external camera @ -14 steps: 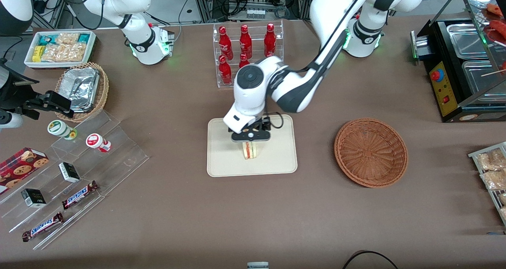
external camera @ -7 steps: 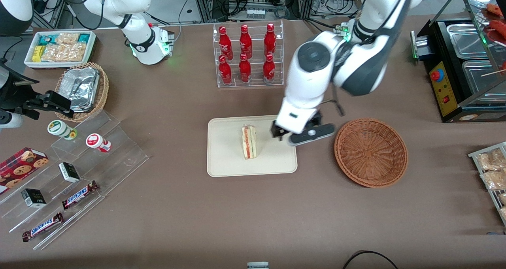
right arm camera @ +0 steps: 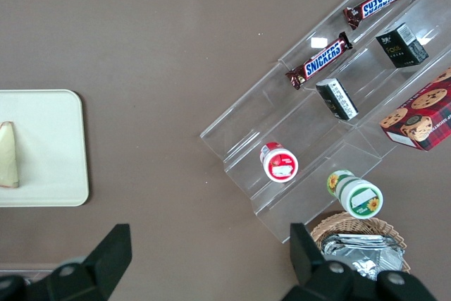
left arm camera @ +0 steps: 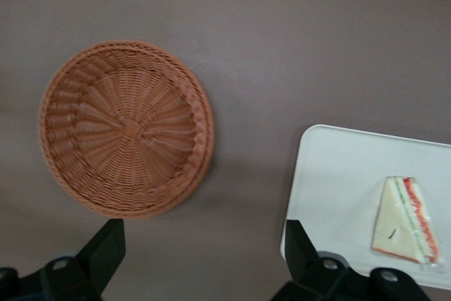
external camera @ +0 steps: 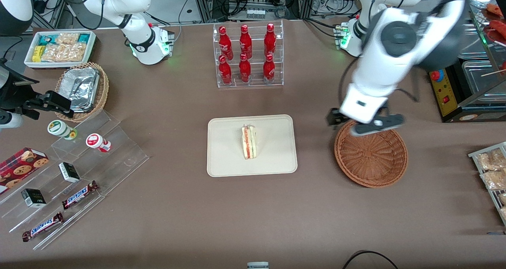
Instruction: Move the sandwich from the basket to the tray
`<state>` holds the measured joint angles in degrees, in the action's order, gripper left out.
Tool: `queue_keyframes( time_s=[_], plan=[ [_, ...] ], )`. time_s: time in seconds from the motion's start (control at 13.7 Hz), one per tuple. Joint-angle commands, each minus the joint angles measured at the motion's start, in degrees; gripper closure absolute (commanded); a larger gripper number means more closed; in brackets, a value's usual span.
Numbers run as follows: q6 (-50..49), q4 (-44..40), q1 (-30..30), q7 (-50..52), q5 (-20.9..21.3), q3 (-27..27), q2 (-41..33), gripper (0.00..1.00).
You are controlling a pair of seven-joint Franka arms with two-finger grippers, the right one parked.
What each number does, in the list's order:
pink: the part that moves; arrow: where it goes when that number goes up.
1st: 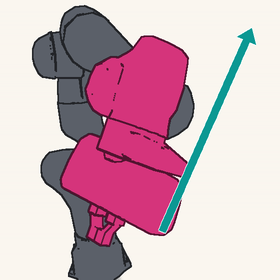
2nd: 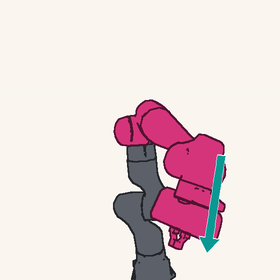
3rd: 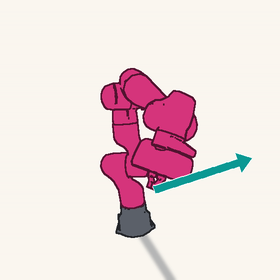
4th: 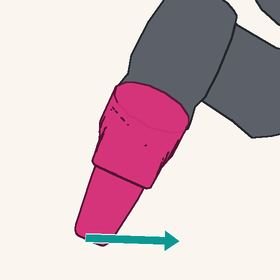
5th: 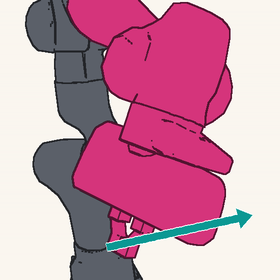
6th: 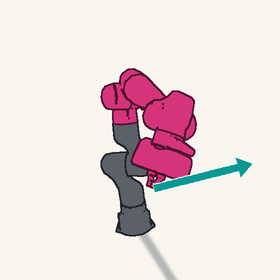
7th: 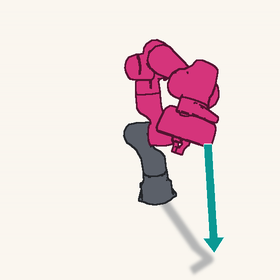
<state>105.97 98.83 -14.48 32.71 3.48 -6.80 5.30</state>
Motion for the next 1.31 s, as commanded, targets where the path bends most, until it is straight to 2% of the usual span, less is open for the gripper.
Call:
queue_keyframes(
  time_s=[0.0,0.22,0.58,0.8,1.09,1.24],
  plan=[
    [-4.4,-1.1,5.7,-8.3,-1.5,-0.6,-2.2,0.0],
    [-8.0,-2.8,10.1,-15.5,-2.4,-0.6,-2.3,0.0],
    [-9.3,-3.5,13.4,-22.1,-2.4,-0.5,-3.2,0.0],
    [-10.7,-6.4,12.6,-24.9,-2.5,3.1,-2.8,0.0],
    [-11.4,-9.5,12.5,-27.0,-2.3,5.0,-2.3,0.0],
    [-14.8,-10.0,12.7,-28.9,-2.4,5.9,-2.8,0.0]
  ],
)
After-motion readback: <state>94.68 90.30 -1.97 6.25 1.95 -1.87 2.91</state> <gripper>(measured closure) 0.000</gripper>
